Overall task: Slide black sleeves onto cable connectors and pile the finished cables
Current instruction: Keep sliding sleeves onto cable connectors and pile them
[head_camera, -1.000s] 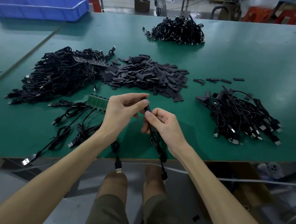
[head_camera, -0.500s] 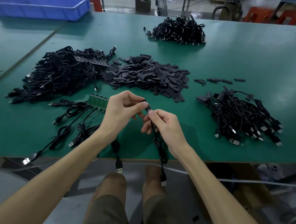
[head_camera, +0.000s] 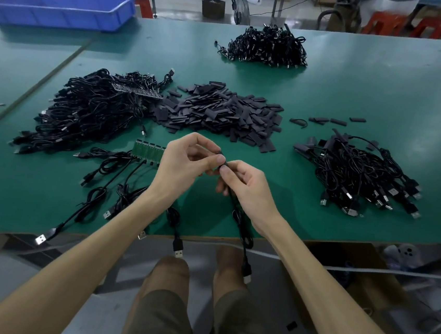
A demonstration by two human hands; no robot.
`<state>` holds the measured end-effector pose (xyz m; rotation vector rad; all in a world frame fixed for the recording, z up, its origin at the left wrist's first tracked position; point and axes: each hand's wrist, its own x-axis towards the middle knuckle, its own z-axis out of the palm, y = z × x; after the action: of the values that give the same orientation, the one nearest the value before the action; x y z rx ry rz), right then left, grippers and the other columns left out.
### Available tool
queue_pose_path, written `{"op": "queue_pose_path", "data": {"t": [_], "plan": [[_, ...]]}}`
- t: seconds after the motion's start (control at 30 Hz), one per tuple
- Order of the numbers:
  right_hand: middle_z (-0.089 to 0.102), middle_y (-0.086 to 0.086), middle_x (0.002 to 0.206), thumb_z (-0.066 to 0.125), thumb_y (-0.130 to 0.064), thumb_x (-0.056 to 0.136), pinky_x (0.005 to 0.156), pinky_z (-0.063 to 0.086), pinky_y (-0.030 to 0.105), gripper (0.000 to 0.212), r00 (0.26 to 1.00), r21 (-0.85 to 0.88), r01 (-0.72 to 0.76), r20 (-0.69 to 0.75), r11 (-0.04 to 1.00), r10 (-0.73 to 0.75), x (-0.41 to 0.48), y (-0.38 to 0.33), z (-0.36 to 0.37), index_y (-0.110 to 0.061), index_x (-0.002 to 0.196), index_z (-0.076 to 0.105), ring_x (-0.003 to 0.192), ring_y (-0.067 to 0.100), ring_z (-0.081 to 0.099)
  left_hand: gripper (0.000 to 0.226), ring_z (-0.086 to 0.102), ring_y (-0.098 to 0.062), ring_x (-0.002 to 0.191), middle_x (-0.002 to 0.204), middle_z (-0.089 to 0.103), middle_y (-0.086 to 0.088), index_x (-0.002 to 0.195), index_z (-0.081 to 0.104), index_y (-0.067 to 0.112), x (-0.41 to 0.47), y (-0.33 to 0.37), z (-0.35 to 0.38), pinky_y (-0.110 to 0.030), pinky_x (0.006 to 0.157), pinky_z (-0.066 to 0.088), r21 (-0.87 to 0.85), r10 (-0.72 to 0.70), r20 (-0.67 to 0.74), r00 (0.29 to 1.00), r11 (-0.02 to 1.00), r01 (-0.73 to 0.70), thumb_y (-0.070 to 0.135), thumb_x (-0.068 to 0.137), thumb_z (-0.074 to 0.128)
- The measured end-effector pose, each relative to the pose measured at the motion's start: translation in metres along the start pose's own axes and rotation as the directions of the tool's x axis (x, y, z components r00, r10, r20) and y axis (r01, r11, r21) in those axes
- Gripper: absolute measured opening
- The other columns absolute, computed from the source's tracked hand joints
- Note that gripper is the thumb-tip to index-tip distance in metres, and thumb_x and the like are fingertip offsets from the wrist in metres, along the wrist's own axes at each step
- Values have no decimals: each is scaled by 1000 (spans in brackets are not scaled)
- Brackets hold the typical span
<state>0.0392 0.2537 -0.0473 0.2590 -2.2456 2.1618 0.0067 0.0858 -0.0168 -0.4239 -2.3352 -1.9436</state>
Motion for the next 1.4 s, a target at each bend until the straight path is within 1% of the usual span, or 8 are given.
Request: {"op": "queue_pose_path", "data": {"t": [0.17,0.3,0.53,0.77,0.93,1.07,1.27,1.4], "plan": [[61,-5,64,48,-18,111,65,45,18,28,999,6,-8,50,1000,7,-1,-4,-2,-9,99,72,61,7,54,23,69,-13,72,93,79,-5,108,71,13,0,-4,-8,-20,62,49,-84,-58,122,991,994,69,19,87,78],[63,-2,64,47,-18,111,64,46,19,31,998,1,-19,64,1000,19,-1,-3,0,-1,100,71,61,10,55,23,68,-16,74,101,79,-6,106,69,10,2,-6,-10,-20,60,47,-133,-92,132,987,985,110,21,88,78],[66,-1,65,45,-19,112,61,44,18,31,997,-23,-17,69,1000,19,-2,-3,0,-9,100,71,60,8,54,21,70,-17,70,93,78,-7,91,65,7,2,-6,-6,-24,57,49,-22,-11,104,994,1000,14,21,88,80],[69,0,67,45,-20,112,61,43,16,31,997,-40,-4,82,999,7,-2,-2,1,-18,96,71,59,7,54,26,69,-15,69,92,78,-7,87,61,3,0,-6,-6,-23,58,49,-6,-9,93,996,1000,9,20,88,80],[69,0,67,45,-19,112,60,42,15,31,997,-42,-6,74,999,9,-2,-3,2,-17,96,71,58,6,55,24,69,-16,73,94,78,-6,92,62,3,-1,-5,-6,-22,61,49,-8,-4,115,993,1000,5,21,89,78],[68,0,68,44,-18,112,61,43,16,31,997,-50,-17,74,999,21,-3,-4,3,-13,97,71,59,7,55,23,70,-17,67,83,76,-4,87,60,3,-1,-4,-5,-21,61,50,52,38,106,994,998,-43,18,90,77],[68,4,72,43,-18,112,64,46,25,33,998,-58,-31,60,998,34,-2,-3,3,-7,100,72,68,18,56,23,73,-19,69,80,75,1,86,59,2,-2,0,-3,-37,70,58,138,73,106,992,987,-87,17,92,76],[68,2,71,43,-19,112,65,47,26,33,998,-55,-27,63,998,31,-1,-1,2,-9,100,72,68,18,56,19,73,-19,69,82,75,0,89,62,4,-3,0,-2,-34,69,58,139,73,84,994,987,-84,17,91,76]]}}
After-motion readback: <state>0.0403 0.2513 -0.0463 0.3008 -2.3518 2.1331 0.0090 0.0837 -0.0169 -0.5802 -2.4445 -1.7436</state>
